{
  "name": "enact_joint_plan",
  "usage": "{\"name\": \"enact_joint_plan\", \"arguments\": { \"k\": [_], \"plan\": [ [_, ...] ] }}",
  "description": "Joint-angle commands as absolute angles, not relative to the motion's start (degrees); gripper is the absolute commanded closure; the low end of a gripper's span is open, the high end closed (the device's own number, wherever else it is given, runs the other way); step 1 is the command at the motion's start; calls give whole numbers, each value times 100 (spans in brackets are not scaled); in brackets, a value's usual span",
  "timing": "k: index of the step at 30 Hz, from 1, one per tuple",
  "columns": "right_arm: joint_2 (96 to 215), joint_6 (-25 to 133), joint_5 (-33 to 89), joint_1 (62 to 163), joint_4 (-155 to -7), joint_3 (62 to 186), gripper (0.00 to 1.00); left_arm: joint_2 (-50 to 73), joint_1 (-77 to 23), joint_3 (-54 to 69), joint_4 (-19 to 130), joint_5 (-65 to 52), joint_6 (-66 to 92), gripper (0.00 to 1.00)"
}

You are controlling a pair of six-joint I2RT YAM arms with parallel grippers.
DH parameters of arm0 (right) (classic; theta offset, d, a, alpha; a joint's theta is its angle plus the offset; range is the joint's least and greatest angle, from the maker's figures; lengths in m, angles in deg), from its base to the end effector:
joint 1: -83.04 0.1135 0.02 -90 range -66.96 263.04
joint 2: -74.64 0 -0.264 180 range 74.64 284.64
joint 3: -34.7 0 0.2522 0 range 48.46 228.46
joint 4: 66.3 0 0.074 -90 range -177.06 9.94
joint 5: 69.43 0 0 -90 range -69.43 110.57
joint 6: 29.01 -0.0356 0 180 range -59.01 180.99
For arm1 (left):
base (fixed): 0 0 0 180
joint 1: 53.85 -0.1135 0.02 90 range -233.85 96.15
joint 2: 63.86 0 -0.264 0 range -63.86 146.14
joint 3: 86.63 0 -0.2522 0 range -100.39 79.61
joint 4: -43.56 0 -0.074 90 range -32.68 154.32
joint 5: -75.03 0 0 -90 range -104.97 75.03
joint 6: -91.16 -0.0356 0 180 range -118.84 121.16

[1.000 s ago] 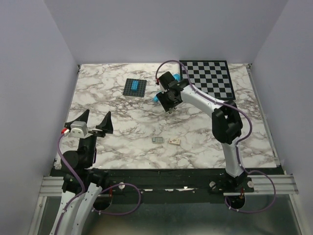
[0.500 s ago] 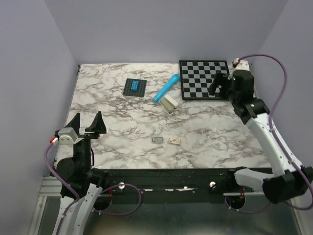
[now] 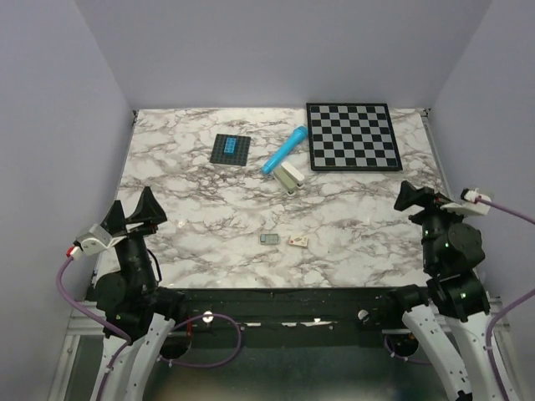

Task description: Load the staples into the stapler

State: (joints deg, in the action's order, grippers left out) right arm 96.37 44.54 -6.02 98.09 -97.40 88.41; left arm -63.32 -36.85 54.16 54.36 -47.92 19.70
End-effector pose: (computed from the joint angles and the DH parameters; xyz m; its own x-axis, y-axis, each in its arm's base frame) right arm 0.0954 0.0092 0.3464 0.0709 0.2813 -0.9570 0.1876 0.9385 0.2897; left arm 0.0485 0.0054 0.3221 0.4920 -0.4294 -0.7573 -0.0612 0.8507 -0.5221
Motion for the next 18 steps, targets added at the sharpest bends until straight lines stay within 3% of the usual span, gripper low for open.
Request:
{"name": "enact_joint_plan", "arguments": {
  "k": [1, 6, 18],
  "plan": [
    [8749, 4481, -826, 9825, -9395, 8284, 0, -7361, -3688, 5396, 5485, -4337, 1664, 1],
    [8316, 4394, -879, 9816, -9175, 7949, 0, -7265, -3697, 5333, 5679, -3985, 1531, 1],
    [8553, 4385, -782, 9816, -9193, 8002, 0, -7107, -3697, 5325, 5688, -3809, 1408, 1]
  ]
}}
